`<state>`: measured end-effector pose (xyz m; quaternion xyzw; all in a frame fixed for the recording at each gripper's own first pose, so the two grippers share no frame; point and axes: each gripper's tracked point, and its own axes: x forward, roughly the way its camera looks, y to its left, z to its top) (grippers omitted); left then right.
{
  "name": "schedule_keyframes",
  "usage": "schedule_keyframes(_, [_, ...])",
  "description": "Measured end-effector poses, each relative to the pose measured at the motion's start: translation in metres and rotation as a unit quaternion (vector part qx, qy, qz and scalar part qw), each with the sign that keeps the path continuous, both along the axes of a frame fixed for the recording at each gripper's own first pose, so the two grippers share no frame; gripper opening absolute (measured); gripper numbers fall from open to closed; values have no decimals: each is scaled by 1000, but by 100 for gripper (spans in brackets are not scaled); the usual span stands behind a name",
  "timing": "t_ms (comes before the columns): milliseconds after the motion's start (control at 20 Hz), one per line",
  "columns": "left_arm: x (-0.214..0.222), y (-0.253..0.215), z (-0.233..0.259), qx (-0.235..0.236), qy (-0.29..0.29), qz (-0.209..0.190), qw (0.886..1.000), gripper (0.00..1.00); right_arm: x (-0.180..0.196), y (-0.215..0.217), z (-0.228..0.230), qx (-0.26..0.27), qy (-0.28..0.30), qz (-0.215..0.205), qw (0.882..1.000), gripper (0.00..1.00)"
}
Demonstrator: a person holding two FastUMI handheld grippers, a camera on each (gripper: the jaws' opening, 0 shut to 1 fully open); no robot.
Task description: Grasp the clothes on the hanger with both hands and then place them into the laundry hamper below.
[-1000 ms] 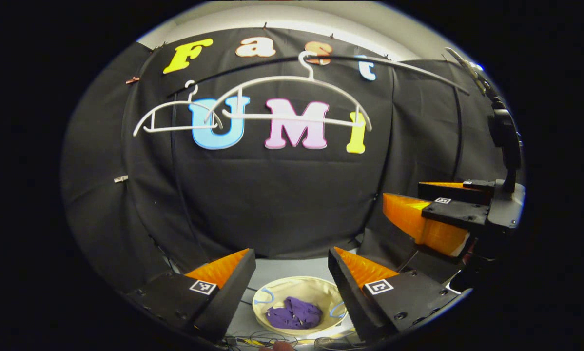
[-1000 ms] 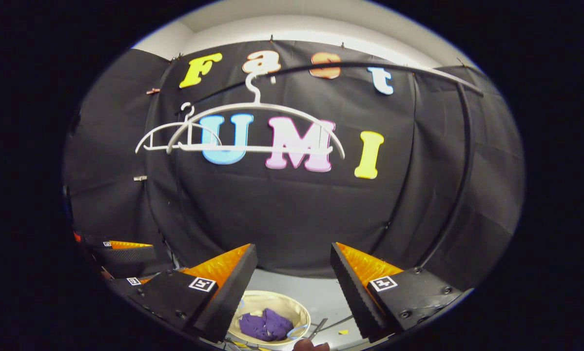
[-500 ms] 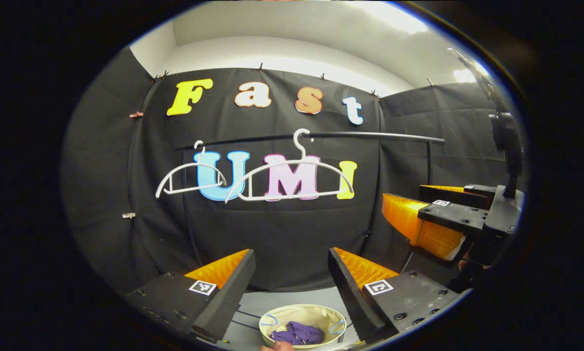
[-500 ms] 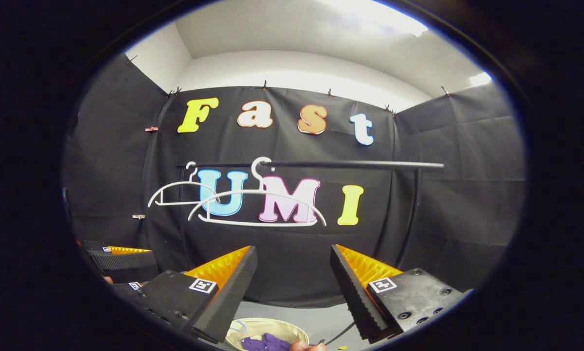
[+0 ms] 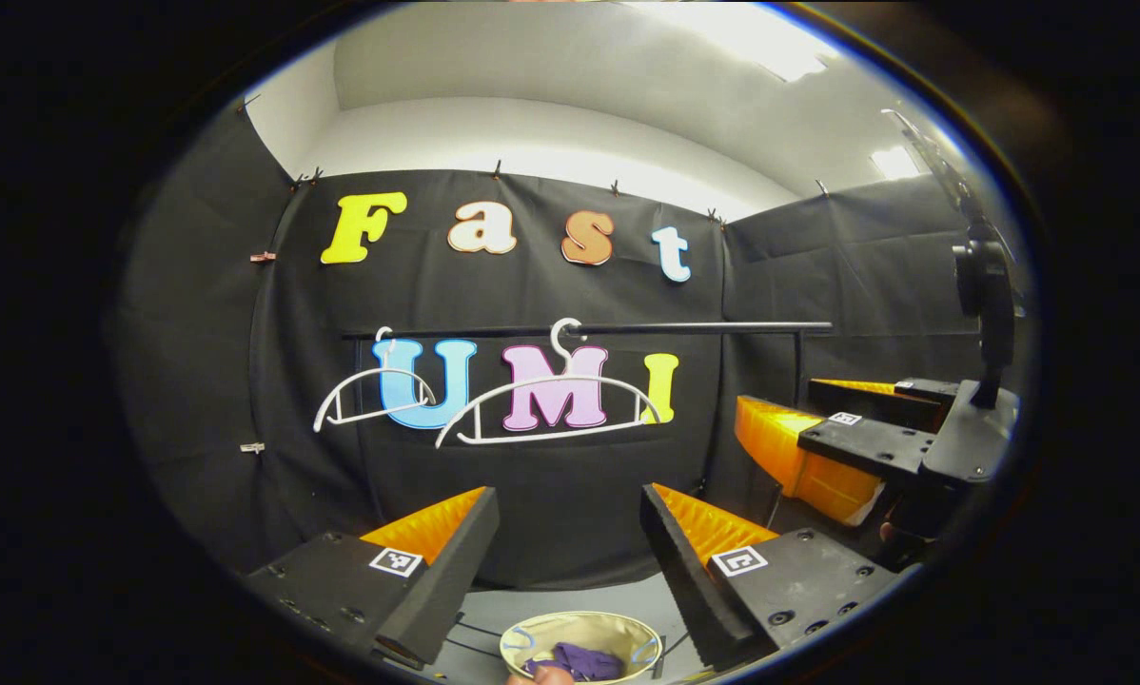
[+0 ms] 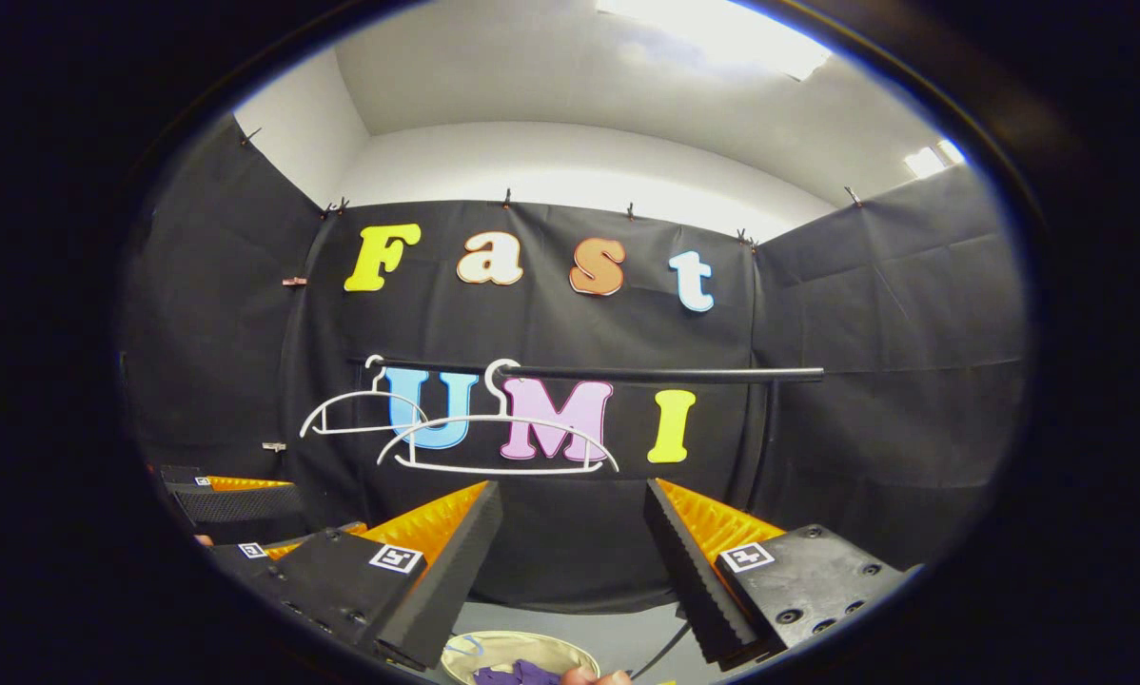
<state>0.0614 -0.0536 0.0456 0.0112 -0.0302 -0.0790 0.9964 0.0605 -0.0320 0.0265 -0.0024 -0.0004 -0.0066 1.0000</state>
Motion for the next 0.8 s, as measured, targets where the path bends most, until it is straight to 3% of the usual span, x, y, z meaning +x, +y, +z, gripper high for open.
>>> schedule_keyframes(800, [-2, 5, 0, -6, 0, 5, 1000, 95, 3, 11, -5, -8, 1, 21, 1000, 97])
